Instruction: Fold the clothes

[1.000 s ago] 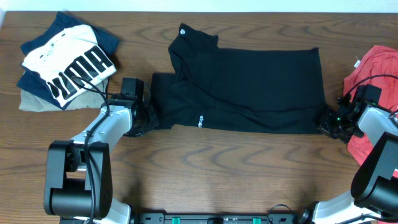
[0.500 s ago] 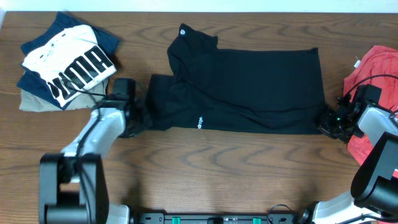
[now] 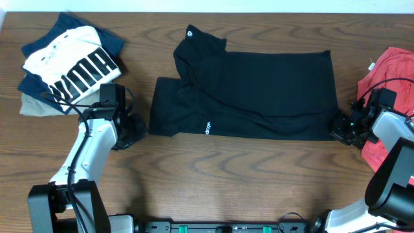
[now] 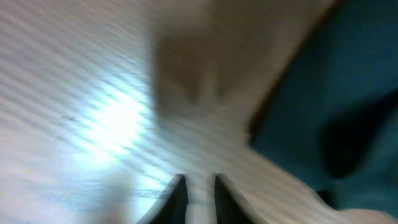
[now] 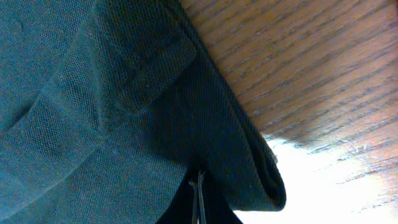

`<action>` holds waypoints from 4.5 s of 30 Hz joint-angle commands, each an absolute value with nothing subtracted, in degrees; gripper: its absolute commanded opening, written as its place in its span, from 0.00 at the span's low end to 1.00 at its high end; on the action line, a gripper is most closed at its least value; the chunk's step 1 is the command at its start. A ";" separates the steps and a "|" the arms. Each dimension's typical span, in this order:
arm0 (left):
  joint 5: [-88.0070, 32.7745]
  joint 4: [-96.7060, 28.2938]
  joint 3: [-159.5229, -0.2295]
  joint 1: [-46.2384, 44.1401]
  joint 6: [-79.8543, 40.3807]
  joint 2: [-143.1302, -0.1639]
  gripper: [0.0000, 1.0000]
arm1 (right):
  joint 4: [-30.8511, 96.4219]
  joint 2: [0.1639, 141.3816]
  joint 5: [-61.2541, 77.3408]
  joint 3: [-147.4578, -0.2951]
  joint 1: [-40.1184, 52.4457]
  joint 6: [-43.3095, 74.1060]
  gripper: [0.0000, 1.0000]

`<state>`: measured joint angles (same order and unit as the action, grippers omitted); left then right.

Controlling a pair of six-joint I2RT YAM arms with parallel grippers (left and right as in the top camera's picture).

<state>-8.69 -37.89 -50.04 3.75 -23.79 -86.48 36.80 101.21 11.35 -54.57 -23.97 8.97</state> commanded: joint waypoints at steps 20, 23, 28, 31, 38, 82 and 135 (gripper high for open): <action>-18.63 -32.67 -49.69 1.17 -39.13 -96.82 0.43 | 38.09 102.65 7.29 -52.27 -24.75 9.15 0.01; -18.61 -29.89 -49.69 -0.43 -39.13 -98.45 0.43 | 38.11 102.65 7.29 -52.27 -24.75 9.15 0.01; -18.13 -26.44 -49.69 -1.06 -39.11 -99.79 0.43 | 38.13 102.65 7.29 -52.27 -24.75 9.15 0.01; -16.78 -26.48 -49.69 -1.06 -38.98 -99.77 0.21 | 38.11 102.65 7.29 -52.27 -24.75 9.15 0.01; -8.80 -31.18 -49.71 -0.67 -38.20 -99.33 0.06 | 38.13 102.65 7.27 -52.27 -24.75 9.15 0.01; -12.88 -47.05 -54.22 -4.89 -26.15 -83.22 0.38 | 54.02 101.47 6.72 -67.40 -24.69 9.19 0.25; -10.68 -34.65 -51.86 -12.29 -26.17 -98.08 0.40 | 23.62 101.47 23.83 -57.49 -28.12 20.88 0.02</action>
<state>-12.03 -34.89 -52.73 -12.23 -26.94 -97.43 23.55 101.89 23.22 -56.55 -27.99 20.01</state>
